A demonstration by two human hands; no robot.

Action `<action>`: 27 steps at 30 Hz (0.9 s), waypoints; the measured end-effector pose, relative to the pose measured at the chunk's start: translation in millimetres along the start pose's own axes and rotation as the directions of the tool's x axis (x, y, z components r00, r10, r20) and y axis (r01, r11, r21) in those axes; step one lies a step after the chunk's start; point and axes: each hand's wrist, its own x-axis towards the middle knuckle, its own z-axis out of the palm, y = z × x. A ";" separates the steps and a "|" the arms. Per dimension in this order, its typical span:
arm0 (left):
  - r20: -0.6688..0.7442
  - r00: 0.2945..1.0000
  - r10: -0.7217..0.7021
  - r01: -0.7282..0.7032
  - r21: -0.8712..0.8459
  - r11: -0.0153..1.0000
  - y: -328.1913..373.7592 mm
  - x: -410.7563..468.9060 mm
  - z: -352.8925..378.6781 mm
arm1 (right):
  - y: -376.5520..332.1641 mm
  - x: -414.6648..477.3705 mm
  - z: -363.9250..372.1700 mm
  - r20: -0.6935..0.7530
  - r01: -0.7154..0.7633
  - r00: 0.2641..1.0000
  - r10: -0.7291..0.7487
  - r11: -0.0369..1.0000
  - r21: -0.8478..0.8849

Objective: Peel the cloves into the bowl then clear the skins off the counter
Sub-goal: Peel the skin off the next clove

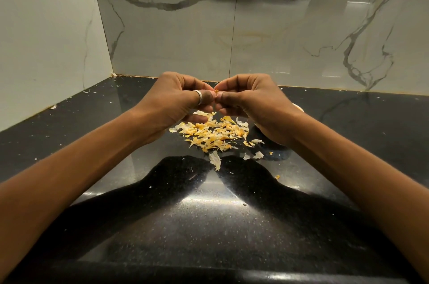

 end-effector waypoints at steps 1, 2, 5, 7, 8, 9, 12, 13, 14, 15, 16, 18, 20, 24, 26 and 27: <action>0.001 1.000 0.010 -0.010 0.004 1.000 -0.1 0.0 -0.1 | -0.1 -0.2 -0.2 0.003 0.000 1.000 0.000 1.000 0.008; 0.001 1.000 0.019 -0.019 0.008 1.000 -0.2 0.1 -0.4 | -0.4 -0.3 -0.4 0.007 0.000 1.000 0.000 1.000 0.017; 0.006 0.999 0.049 -0.050 0.025 0.998 -0.6 0.4 -1.3 | -2.4 -0.4 -1.2 0.016 -0.010 1.000 0.009 0.999 0.053; 0.008 0.998 0.069 -0.069 0.032 0.997 -1.0 0.6 -1.3 | -3.8 -0.5 -1.3 0.018 -0.023 1.000 0.021 0.996 0.087; 0.007 0.997 0.076 -0.076 0.037 0.996 -1.3 0.9 -1.3 | -4.5 -0.5 -1.4 0.016 -0.026 1.000 0.025 0.995 0.098; 0.006 0.997 0.080 -0.080 0.041 0.996 -1.9 1.2 -1.6 | -4.9 -0.6 -1.3 0.013 -0.028 1.000 0.026 0.994 0.104; 0.013 0.997 0.080 -0.080 0.046 0.996 -4.6 1.9 -1.4 | -4.3 -0.6 -1.4 0.009 -0.033 0.999 0.033 0.994 0.101; 0.017 0.997 0.078 -0.078 0.050 0.996 -5.6 1.9 -1.2 | -3.6 -0.7 -1.4 0.009 -0.036 0.999 0.035 0.995 0.095; 0.018 0.997 0.076 -0.077 0.054 0.996 -6.3 2.2 -1.0 | -3.2 -0.7 -1.2 0.009 -0.039 0.999 0.038 0.995 0.090; 0.017 0.997 0.077 -0.078 0.059 0.995 -6.9 2.3 -0.9 | -2.9 -0.7 -0.9 0.009 -0.041 0.999 0.041 0.995 0.086; 0.012 0.997 0.080 -0.081 0.063 0.995 -7.2 2.5 -0.9 | -2.8 -0.5 -0.7 0.011 -0.042 0.999 0.042 0.995 0.085; 0.003 0.996 0.084 -0.084 0.068 0.994 -7.2 3.2 -1.5 | -3.5 -0.4 -0.5 0.018 -0.040 0.999 0.039 0.996 0.085; 0.004 0.996 0.091 -0.091 0.080 0.993 -7.2 3.7 -1.8 | -4.4 -0.5 -1.0 0.026 -0.038 0.999 0.036 0.996 0.086; 0.013 0.992 0.122 -0.123 0.125 0.985 -7.5 4.1 -1.7 | -4.9 -1.1 -1.1 0.048 -0.044 0.998 0.041 0.996 0.073; 0.011 0.991 0.135 -0.135 0.142 0.981 -7.9 4.6 -1.7 | -4.2 -0.9 -1.0 0.059 -0.045 0.997 0.041 0.997 0.066; 0.008 0.989 0.145 -0.144 0.157 0.977 -8.4 4.7 -1.9 | -3.7 -0.8 -1.0 0.064 -0.043 0.997 0.039 0.997 0.063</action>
